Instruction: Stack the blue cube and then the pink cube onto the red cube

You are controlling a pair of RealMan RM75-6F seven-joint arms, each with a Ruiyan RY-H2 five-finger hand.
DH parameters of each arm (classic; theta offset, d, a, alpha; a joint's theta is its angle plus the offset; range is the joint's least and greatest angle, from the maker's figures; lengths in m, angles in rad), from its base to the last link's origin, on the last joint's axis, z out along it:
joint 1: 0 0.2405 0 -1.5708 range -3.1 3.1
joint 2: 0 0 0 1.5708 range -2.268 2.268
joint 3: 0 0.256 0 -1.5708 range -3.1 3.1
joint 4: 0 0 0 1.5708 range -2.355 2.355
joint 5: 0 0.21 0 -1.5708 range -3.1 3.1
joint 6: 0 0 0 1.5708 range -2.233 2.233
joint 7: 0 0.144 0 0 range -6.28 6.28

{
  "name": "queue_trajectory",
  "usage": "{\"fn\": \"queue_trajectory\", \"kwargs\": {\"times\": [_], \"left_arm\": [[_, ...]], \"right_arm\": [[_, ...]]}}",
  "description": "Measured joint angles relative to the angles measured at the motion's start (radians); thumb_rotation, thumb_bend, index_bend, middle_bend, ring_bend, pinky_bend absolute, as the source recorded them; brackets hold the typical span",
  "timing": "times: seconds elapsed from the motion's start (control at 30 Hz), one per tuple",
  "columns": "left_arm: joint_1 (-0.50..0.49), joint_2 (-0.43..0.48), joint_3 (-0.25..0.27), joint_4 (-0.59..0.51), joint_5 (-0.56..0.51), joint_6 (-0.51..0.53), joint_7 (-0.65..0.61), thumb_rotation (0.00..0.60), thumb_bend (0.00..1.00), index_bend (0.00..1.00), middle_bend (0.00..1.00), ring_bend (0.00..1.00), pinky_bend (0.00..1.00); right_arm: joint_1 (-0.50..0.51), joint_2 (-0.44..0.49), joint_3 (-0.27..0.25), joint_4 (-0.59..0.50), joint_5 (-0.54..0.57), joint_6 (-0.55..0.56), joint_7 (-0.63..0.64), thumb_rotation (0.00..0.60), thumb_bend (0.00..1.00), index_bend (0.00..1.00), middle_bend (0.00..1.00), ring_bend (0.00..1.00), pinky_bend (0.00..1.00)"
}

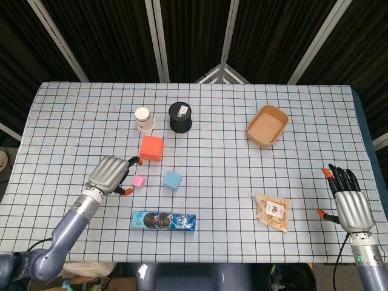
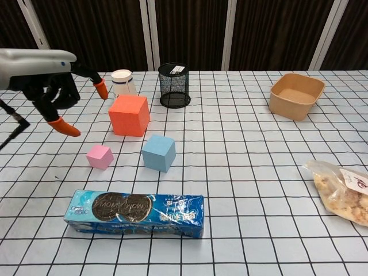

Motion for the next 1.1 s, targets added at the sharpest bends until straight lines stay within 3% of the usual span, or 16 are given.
{"fn": "queue_trajectory", "kwargs": {"times": [0.4, 1.1], "left_arm": [[-0.128, -0.146, -0.004, 0.047, -0.176, 0.085, 0.166, 0.600, 0.19, 0.26, 0.83, 0.67, 0.71], [-0.244, -0.324, 0.001, 0.192, -0.278, 0.111, 0.228, 0.600, 0.20, 0.30, 0.84, 0.69, 0.73]], "right_arm": [[0.001, 0.006, 0.001, 0.005, 0.001, -0.005, 0.025, 0.600, 0.09, 0.00, 0.04, 0.03, 0.04], [0.004, 0.012, 0.003, 0.022, 0.010, -0.020, 0.068, 0.600, 0.10, 0.00, 0.04, 0.03, 0.04]]}}
